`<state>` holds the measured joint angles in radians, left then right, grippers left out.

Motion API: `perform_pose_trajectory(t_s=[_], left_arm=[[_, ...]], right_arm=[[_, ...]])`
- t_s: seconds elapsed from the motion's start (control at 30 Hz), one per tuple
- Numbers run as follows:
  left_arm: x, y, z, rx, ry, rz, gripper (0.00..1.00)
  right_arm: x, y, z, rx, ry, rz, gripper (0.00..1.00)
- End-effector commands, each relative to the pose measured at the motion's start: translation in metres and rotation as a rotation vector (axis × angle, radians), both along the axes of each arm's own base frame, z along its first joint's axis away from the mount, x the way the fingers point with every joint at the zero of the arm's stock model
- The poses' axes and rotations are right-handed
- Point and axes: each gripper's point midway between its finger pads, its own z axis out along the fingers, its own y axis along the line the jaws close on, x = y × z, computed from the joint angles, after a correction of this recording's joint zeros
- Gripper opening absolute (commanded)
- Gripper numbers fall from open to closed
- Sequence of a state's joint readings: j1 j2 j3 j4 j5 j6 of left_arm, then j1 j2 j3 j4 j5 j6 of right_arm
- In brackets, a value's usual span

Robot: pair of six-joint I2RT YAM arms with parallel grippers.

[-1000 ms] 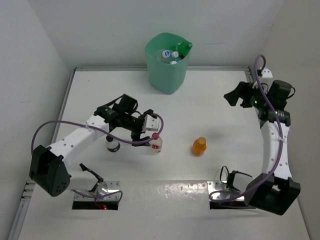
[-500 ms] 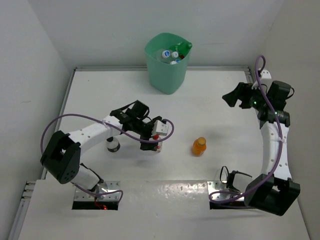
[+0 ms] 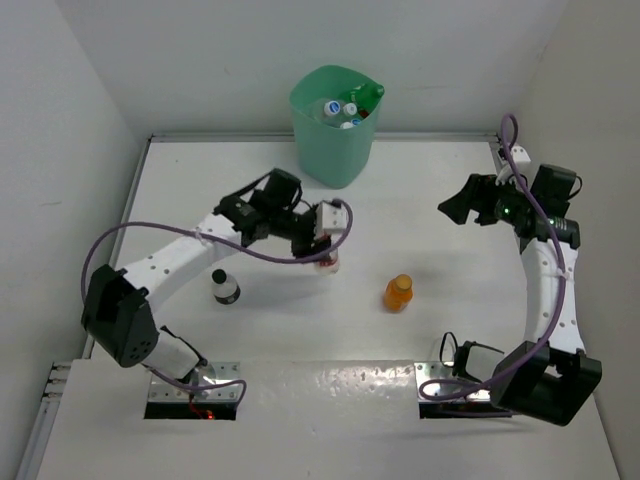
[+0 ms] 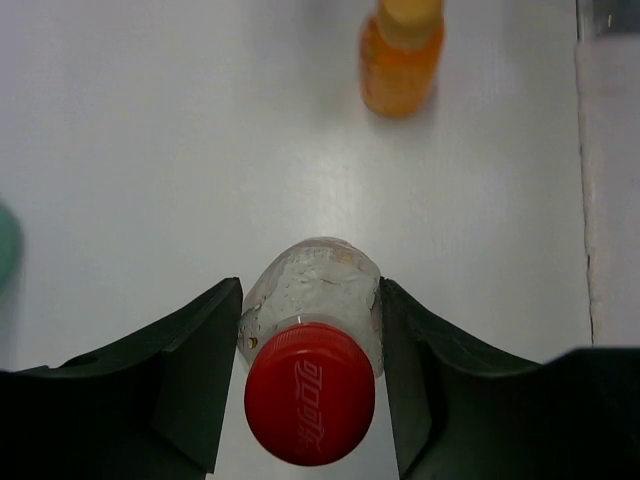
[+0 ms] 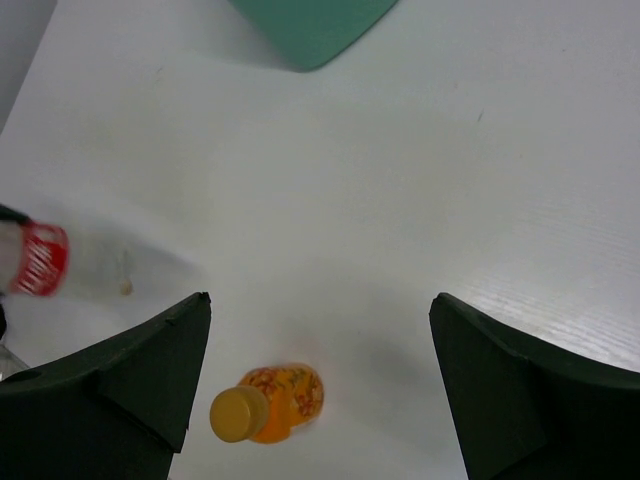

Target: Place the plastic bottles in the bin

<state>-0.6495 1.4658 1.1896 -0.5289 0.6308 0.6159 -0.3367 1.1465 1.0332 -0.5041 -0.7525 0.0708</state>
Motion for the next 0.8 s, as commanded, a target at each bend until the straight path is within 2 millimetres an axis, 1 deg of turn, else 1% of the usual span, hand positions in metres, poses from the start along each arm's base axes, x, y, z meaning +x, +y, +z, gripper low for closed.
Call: perform_pose_trajectory(t_s=[0.0,0.03,0.07,0.1,0.13,0.17,0.2,0.23,0.27,0.3,0.33,0.37,0.4,0.43,0.47,0.5,0.53,0.57,0.6,0.63,0.67,0.7,0.73,0.77], left_arm=[[0.028,-0.007,0.153,-0.282,-0.179,0.101,0.29],[0.043,-0.001,0.175,-0.329,-0.194,0.145,0.29],[0.049,0.001,0.196,-0.386,-0.156,0.202,0.29],[0.059,0.004,0.226,-0.45,-0.181,0.245,0.29],[0.075,0.013,0.256,-0.536,-0.242,0.296,0.29],[0.084,0.016,0.27,-0.599,-0.207,0.353,0.29],[0.097,0.025,0.296,-0.658,-0.257,0.42,0.29],[0.115,0.026,0.309,-0.703,-0.29,0.462,0.29],[0.131,0.032,0.316,-0.728,-0.297,0.514,0.29],[0.142,0.04,0.346,-0.778,-0.367,0.55,0.31],[0.16,0.046,0.35,-0.786,-0.392,0.588,0.31],[0.192,0.043,0.332,-0.774,-0.371,0.632,0.32],[0.205,0.049,0.352,-0.808,-0.419,0.66,0.32],[0.221,0.053,0.353,-0.821,-0.444,0.686,0.33],[0.248,0.048,0.335,-0.814,-0.442,0.719,0.33],[0.264,0.055,0.333,-0.83,-0.471,0.751,0.33],[0.269,0.053,0.345,-0.865,-0.506,0.738,0.34],[0.282,0.057,0.346,-0.869,-0.536,0.744,0.34],[0.308,0.05,0.32,-0.849,-0.516,0.761,0.34],[0.314,0.055,0.337,-0.879,-0.556,0.76,0.36],[0.338,0.052,0.313,-0.849,-0.564,0.785,0.37],[0.334,0.055,0.328,-0.863,-0.617,0.772,0.37],[0.353,0.057,0.303,-0.824,-0.63,0.815,0.38],[0.356,0.055,0.306,-0.851,-0.695,0.821,0.38]], right_arm=[[0.0,0.008,-0.002,-0.002,-0.019,0.051,0.89],[0.0,0.008,-0.006,-0.007,-0.02,0.05,0.89],[-0.001,0.01,-0.007,-0.006,-0.019,0.056,0.89],[0.0,0.01,-0.007,-0.014,-0.031,0.06,0.89],[-0.001,0.013,-0.01,-0.017,-0.027,0.075,0.89],[-0.001,0.015,-0.016,-0.015,-0.013,0.083,0.9],[-0.003,0.015,-0.015,-0.028,-0.024,0.087,0.9],[-0.004,0.018,-0.016,-0.044,-0.039,0.118,0.9],[-0.005,0.02,-0.017,-0.04,-0.04,0.129,0.9],[-0.007,0.024,-0.016,-0.031,-0.051,0.156,0.92],[-0.008,0.026,-0.015,-0.026,-0.053,0.169,0.92],[-0.01,0.027,-0.015,-0.021,-0.054,0.18,0.92],[-0.012,0.03,-0.017,-0.025,-0.056,0.203,0.92],[-0.014,0.033,-0.017,-0.013,-0.057,0.221,0.92],[-0.016,0.035,-0.02,-0.01,-0.057,0.23,0.92],[-0.018,0.038,-0.02,-0.018,-0.071,0.251,0.92],[-0.021,0.038,-0.025,-0.016,-0.064,0.254,0.92],[-0.023,0.04,-0.025,-0.019,-0.072,0.263,0.92],[-0.024,0.042,-0.028,-0.024,-0.072,0.27,0.92],[-0.027,0.043,-0.028,-0.026,-0.075,0.275,0.92],[-0.032,0.046,-0.032,-0.034,-0.071,0.3,0.92],[-0.034,0.048,-0.033,-0.037,-0.068,0.308,0.92],[-0.038,0.051,-0.034,-0.044,-0.069,0.32,0.92],[-0.044,0.053,-0.039,-0.061,-0.063,0.344,0.92]])
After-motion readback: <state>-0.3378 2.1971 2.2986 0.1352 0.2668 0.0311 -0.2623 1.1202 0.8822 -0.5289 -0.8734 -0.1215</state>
